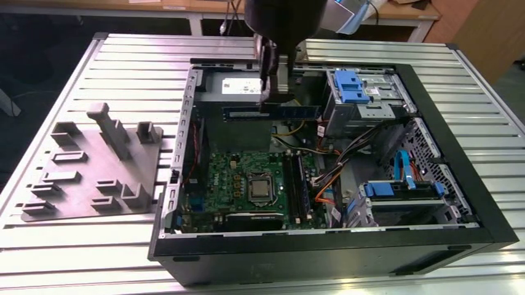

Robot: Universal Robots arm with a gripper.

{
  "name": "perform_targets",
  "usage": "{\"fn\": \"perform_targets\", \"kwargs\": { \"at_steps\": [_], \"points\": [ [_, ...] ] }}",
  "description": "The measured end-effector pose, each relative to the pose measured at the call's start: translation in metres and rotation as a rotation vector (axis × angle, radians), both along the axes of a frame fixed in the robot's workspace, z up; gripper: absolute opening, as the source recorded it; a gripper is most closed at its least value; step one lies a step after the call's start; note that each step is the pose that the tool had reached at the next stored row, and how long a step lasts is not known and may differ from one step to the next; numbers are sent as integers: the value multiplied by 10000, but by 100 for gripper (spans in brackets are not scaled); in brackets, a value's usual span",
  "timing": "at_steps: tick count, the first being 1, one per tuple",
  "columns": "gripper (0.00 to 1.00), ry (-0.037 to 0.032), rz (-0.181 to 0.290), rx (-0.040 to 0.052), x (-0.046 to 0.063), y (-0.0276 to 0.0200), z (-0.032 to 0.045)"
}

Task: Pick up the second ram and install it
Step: 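Pick up the second ram and move it above second insertion slot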

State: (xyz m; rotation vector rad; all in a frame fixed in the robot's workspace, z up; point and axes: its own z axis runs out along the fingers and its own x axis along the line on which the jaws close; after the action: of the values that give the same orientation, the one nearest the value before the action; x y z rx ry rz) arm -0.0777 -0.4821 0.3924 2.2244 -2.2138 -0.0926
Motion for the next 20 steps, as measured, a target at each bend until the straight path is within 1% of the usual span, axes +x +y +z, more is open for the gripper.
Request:
{"fn": "perform_targets", "kwargs": {
  "at_steps": [3, 11, 18, 20],
  "points": [
    [8, 13, -25, -17, 43, 0, -21],
    [8, 13, -32, -20, 49, 1, -31],
    [8, 19, -44, -176, 48, 0, -111],
    [8, 19, -44, -187, 48, 0, -147]
  ]
}}
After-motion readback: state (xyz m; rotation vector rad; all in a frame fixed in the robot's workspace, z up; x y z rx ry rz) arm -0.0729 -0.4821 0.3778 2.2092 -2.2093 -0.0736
